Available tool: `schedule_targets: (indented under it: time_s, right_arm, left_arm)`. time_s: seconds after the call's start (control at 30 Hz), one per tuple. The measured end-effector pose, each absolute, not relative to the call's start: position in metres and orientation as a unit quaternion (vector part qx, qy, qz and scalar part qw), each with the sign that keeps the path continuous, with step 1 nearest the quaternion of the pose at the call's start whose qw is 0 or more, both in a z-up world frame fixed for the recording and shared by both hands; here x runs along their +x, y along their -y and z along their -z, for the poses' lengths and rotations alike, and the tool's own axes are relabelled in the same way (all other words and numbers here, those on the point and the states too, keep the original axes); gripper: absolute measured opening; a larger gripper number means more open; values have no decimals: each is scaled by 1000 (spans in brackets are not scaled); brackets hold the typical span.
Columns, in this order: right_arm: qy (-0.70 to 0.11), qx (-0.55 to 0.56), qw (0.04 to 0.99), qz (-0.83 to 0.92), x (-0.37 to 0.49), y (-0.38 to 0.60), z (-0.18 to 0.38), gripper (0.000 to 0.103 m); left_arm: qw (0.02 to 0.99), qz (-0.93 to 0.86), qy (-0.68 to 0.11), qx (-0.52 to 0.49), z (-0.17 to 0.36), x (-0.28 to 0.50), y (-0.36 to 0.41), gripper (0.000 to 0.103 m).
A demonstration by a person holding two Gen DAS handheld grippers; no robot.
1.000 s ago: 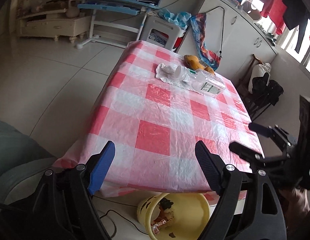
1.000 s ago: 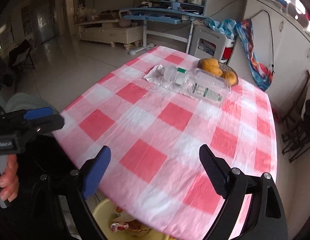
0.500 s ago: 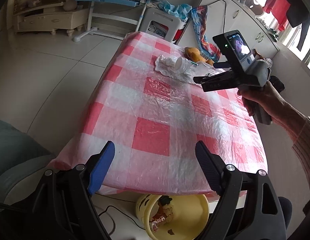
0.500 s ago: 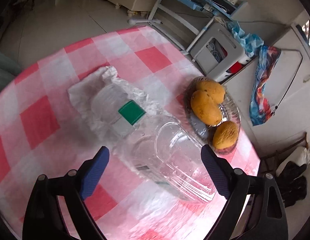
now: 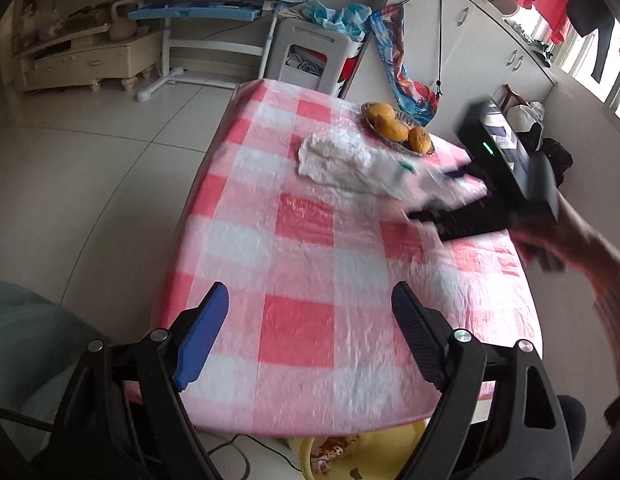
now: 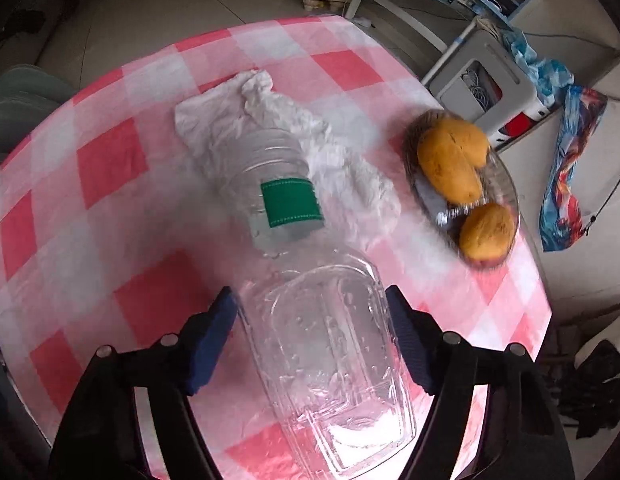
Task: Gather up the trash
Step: 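Move both tools toward the clear plastic bottle and large white tissue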
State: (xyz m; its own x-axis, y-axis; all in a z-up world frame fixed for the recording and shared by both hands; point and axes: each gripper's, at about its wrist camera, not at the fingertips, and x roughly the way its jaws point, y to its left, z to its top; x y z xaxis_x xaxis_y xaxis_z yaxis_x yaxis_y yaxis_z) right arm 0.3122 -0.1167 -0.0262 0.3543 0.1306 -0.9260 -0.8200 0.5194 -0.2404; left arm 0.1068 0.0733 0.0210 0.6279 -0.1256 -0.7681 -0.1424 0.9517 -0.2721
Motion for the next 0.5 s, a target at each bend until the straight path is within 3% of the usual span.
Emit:
schedule_targets:
  time_s: [0.17,0.3,0.5]
  right_arm:
    - [-490,-319,756,-295,271,166,21,72]
    - [-469,-240,795,-299,258,173,-6,93]
    - [-497,-152,813,-262,325,107,-14,93]
  left_arm:
    - [894,1,-421,-152,-37,139,-75,82]
    - [897,-14,-406,-177,-40,145,-86,82]
    - [881,-85,-394,-248,-23,135,-127,82]
